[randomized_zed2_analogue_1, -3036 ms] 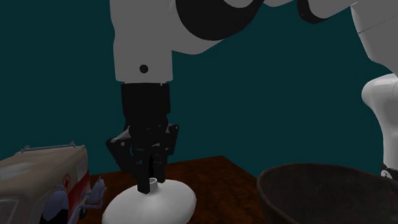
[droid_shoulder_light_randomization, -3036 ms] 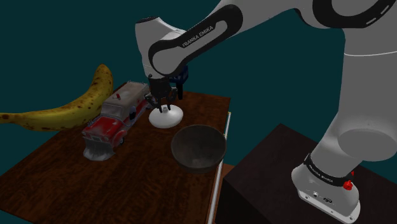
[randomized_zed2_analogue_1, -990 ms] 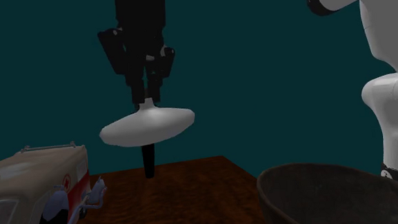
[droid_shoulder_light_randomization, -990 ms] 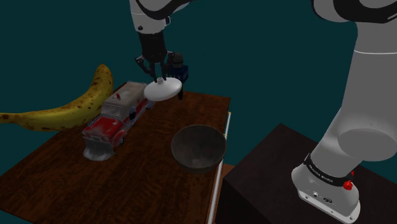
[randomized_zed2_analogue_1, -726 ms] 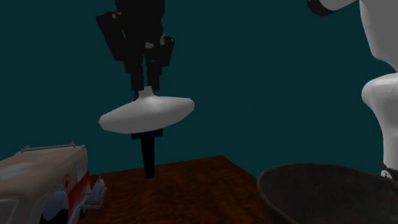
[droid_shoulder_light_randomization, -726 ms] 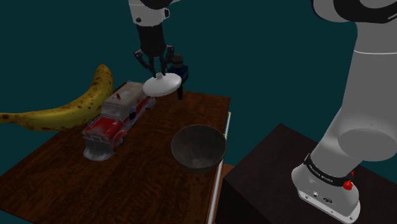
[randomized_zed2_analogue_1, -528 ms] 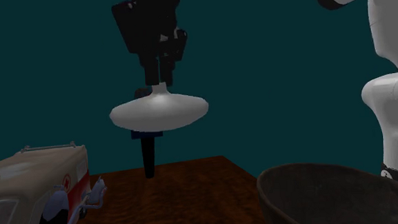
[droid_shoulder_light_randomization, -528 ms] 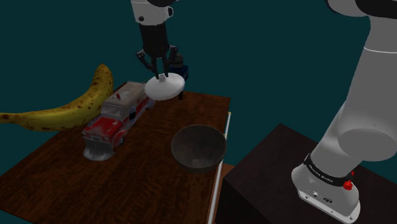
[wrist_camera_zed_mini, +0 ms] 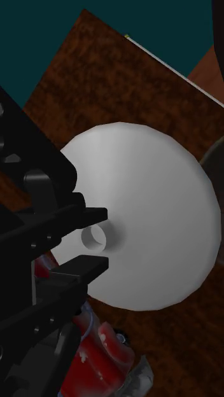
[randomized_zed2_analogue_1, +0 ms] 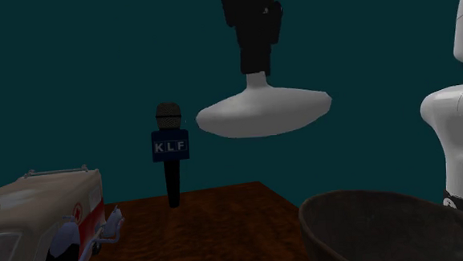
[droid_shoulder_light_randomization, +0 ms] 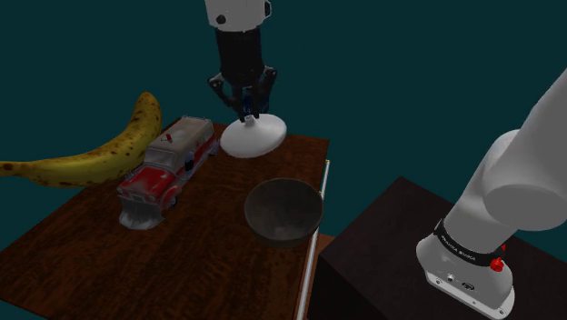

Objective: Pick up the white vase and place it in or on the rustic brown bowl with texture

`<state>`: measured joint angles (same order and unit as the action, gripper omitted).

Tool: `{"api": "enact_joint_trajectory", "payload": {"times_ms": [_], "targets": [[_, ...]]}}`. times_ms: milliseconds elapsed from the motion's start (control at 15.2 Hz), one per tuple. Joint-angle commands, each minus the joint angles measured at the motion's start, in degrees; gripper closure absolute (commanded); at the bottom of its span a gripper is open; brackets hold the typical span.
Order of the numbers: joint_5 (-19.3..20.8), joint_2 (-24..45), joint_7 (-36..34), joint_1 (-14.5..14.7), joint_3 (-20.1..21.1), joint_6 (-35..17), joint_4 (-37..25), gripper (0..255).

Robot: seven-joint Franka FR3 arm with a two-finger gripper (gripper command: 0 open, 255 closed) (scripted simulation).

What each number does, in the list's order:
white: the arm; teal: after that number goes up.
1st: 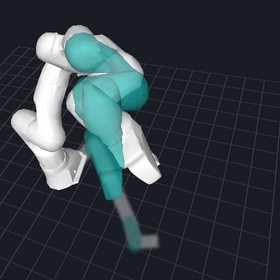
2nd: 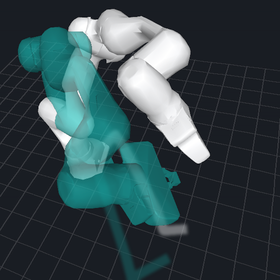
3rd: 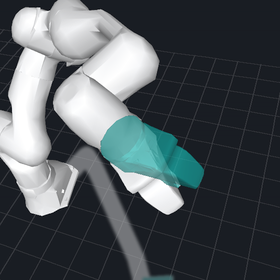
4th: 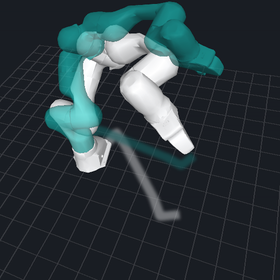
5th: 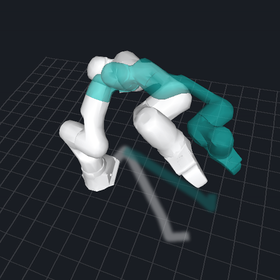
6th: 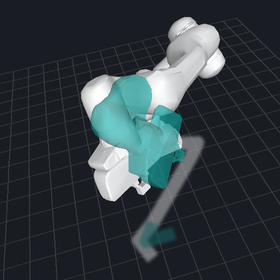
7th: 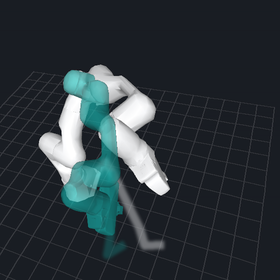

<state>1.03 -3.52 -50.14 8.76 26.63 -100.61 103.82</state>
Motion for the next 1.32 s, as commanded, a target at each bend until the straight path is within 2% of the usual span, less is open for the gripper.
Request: {"api": "enact_joint_trajectory", "payload": {"times_ms": [0,462,528,594,858,1056,1254], "targets": [[-1.81,-3.86,-0.64,0.61,0.42,0.02,3.45,255],[-7.64,-15.94,-3.3,3.94,1.75,2.65,11.71,255],[-6.73,-14.12,-2.84,3.36,1.55,2.51,10.19,255],[-6.74,-14.12,-2.84,3.36,1.55,2.51,10.19,0],[-11.58,-26.45,-4.15,4.93,0.29,-14.48,29.57,0],[-14.93,-33.11,-6.41,6.46,1.15,-27.52,42.2,0],[-15.48,-32.8,-6.94,6.46,1.98,-31.51,44.76,0]]}}
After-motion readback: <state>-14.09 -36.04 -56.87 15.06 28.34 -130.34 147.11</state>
